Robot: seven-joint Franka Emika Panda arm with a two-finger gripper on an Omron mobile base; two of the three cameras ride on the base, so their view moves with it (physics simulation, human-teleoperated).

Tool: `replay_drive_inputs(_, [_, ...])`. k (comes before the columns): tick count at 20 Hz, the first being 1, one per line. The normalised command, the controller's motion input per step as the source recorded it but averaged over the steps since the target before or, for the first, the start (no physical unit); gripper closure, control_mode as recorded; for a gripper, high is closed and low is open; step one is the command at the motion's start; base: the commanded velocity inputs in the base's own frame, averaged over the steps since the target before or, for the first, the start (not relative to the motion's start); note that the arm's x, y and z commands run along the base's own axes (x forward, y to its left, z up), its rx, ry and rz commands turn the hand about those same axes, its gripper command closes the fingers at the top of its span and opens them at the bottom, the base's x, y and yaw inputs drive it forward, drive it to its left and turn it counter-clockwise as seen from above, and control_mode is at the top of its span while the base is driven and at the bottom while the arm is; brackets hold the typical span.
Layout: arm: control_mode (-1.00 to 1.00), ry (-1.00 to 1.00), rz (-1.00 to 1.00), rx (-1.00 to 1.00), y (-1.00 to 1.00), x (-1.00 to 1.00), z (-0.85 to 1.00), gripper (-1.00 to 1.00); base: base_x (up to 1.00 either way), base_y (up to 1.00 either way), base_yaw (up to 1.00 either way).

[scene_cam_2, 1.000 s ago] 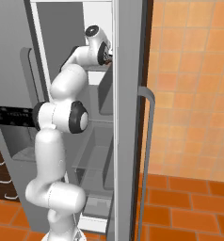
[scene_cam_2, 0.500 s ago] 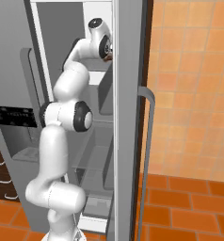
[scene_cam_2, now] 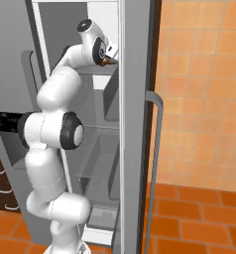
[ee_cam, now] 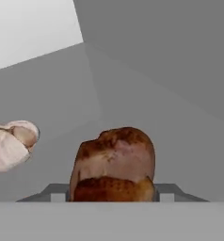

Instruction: Place one garlic and one chicken drumstick in each tupperware on the nearby counter, to pack two identical lunches.

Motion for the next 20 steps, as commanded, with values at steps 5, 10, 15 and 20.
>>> replay_drive_inputs(5, [-1.00,-0.29,-0.04,0.00,0.12,-1.00,-0.05,1.00,0.00,0.00,0.00])
replay_drive_inputs(10, [-1.00,0.00,-0.05,0.00,0.05,-1.00,0.43,1.00,0.00,0.00,0.00])
replay_drive_inputs(15, [-1.00,0.12,-0.03,0.00,0.14,-1.00,0.70,1.00,0.00,0.00,0.00])
replay_drive_inputs(20, [-1.00,0.26,0.04,-0.01,0.17,-1.00,-0.37,1.00,0.00,0.00,0.00])
